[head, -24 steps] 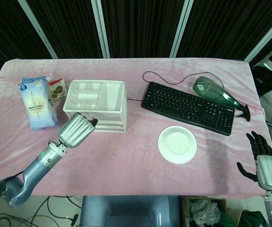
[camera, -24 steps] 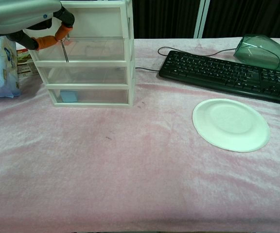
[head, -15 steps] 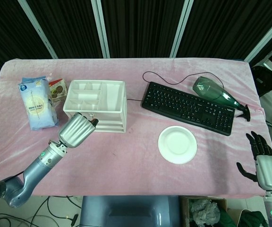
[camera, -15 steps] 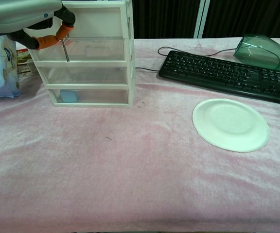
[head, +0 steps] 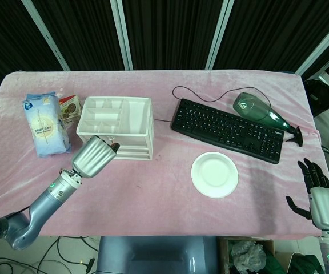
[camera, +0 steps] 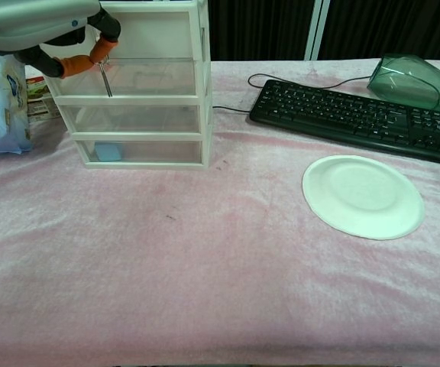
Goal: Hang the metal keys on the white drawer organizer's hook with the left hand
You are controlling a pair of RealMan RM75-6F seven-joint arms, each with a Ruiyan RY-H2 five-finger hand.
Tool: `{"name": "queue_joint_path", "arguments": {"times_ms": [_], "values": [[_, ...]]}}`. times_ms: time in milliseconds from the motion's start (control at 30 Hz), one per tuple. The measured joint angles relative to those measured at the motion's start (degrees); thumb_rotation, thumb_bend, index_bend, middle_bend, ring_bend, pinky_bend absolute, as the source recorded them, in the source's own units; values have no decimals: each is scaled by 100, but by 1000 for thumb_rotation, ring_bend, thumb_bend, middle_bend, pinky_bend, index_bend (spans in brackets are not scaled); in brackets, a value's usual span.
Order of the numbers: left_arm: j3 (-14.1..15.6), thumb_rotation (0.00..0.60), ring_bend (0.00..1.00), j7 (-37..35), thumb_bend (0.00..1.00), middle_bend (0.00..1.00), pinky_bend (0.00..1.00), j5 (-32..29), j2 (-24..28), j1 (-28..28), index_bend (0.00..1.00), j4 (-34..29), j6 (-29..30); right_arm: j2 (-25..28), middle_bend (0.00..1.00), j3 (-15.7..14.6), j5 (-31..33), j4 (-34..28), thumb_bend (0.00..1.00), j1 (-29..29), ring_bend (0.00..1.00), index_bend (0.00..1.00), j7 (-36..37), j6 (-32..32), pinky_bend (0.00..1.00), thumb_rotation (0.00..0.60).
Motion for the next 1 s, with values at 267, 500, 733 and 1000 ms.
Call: {"name": "queue_joint_path", "arguments": {"times_ms": [267,500,733,1000], "values": [[12,600,1000,32,507,1000,1000,-11,-60,-15,633,22,-13,7,0,-1,6,-8,242,-1,0,37,21,-8,175,600],[-7,600,1000,39,507,1000,1000,-61,-75,-26,631,45,-19,7,0,-5,-4,-11,242,-2,0,37,16,-4,175,600],[8,600,1000,30,506,1000,1000,-73,-131,-35,627,110,-23,5,0,-31,-64,-30,242,-11,0,37,29,20,175,600],[-1,600,1000,27,505,1000,1000,-113,-189,-57,623,194,-31,2,0,-33,-69,-31,242,-15,0,37,28,28,175,600]]}}
